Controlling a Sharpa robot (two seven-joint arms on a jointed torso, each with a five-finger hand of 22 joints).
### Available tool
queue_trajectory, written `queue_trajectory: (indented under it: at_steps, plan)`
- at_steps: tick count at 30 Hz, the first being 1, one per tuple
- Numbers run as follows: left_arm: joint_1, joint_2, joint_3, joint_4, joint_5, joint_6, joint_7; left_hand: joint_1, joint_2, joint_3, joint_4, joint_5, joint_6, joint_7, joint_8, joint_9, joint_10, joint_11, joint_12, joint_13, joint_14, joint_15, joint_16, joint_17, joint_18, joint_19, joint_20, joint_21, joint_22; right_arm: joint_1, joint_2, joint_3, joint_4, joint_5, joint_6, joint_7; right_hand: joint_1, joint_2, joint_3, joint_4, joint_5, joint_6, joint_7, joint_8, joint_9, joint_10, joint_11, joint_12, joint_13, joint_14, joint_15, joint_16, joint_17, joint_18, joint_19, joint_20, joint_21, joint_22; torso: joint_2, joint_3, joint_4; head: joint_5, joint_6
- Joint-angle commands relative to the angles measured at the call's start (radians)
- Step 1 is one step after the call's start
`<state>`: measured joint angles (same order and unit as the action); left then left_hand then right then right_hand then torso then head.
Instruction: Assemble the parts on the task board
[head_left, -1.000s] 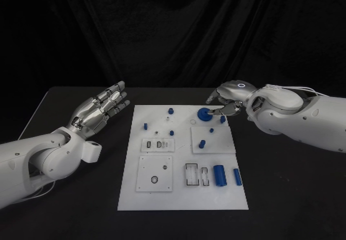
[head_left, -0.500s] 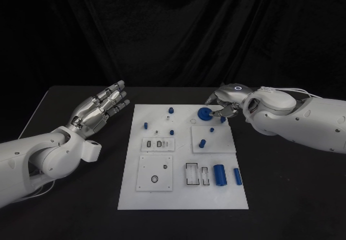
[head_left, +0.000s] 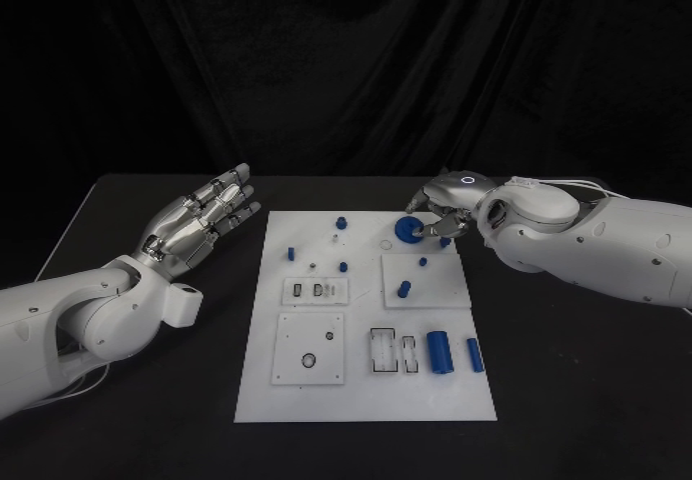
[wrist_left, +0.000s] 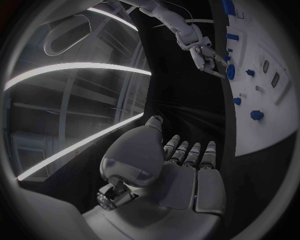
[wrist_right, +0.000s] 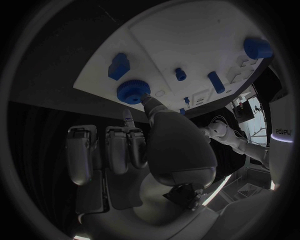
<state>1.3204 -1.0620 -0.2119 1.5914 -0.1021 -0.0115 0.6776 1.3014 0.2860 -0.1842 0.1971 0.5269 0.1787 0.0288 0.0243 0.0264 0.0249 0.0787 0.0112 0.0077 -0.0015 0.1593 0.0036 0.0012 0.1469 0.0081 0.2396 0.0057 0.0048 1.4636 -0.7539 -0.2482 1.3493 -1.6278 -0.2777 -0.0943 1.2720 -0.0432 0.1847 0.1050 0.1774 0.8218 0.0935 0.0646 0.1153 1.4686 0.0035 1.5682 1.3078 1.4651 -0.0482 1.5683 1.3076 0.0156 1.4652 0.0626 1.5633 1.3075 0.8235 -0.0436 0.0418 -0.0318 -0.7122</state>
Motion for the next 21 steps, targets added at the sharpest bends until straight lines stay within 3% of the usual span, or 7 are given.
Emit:
queue_trajectory:
  at_steps: [1, 10, 15, 21]
  plan:
    - [0.0, 0.002, 0.001, 0.003, -0.008, 0.019, 0.121, 0.01, 0.002, 0.003, -0.006, 0.004, -0.001, 0.003, 0.005, 0.001, 0.004, 0.002, -0.003, 0.0, 0.001, 0.005, -0.004, -0.001, 0.005, -0.001, 0.004, 0.001, 0.001, -0.004, 0.004, 0.001, -0.007, -0.009, -0.008, -0.02, -0.015, 0.001, -0.007, 0.001, -0.008, 0.007, 0.004, 0.008, 0.002, 0.102, 0.006, 0.003, 0.263, 0.106, -0.001, 0.003, 0.263, -0.011, 0.095, 0.0, -0.004, 0.256, -0.001, 0.0005, -0.0004, 0.0, 0.0]
    - [0.0, 0.002, 0.001, 0.002, -0.008, 0.022, 0.12, 0.01, 0.002, 0.006, -0.008, 0.005, 0.0, 0.008, 0.005, 0.001, 0.004, 0.002, -0.003, 0.0, 0.001, 0.006, -0.004, -0.001, 0.005, 0.0, 0.005, 0.001, 0.001, -0.014, 0.014, 0.001, -0.02, -0.01, -0.002, -0.013, -0.031, 0.006, -0.016, 0.013, -0.029, 0.027, 0.009, 0.013, 0.009, 0.102, 0.01, 0.003, 0.263, 0.106, 0.003, 0.003, 0.263, -0.011, 0.094, 0.004, -0.006, 0.255, -0.001, -0.0001, -0.0003, 0.002, -0.004]
    - [0.0, 0.005, 0.001, 0.002, -0.008, 0.025, 0.12, 0.01, 0.002, 0.006, -0.008, 0.005, 0.001, 0.009, 0.005, 0.001, 0.004, 0.002, -0.003, 0.0, 0.001, 0.007, -0.004, -0.001, 0.004, 0.0, 0.005, 0.001, 0.001, -0.019, 0.019, 0.001, -0.029, -0.01, 0.0, -0.013, -0.027, 0.013, -0.014, 0.011, 0.01, 0.053, 0.018, 0.017, 0.016, 0.102, 0.018, 0.003, 0.263, 0.106, 0.01, 0.003, 0.263, -0.011, 0.094, 0.009, -0.007, 0.255, -0.001, 0.0001, -0.0005, 0.003, -0.006]
    - [0.0, 0.008, 0.001, 0.003, -0.008, 0.029, 0.12, 0.009, 0.002, 0.008, -0.009, 0.005, 0.001, 0.013, 0.005, 0.001, 0.004, 0.001, -0.003, 0.0, 0.001, 0.007, -0.004, -0.001, 0.004, 0.0, 0.006, 0.002, 0.001, -0.021, 0.024, 0.001, -0.038, -0.01, 0.005, -0.016, -0.025, 0.014, -0.013, 0.01, 0.017, 0.059, 0.022, 0.018, 0.018, 0.102, 0.021, 0.003, 0.263, 0.106, 0.011, 0.003, 0.263, -0.01, 0.093, 0.01, -0.007, 0.254, -0.001, -0.0001, -0.0008, 0.004, -0.006]
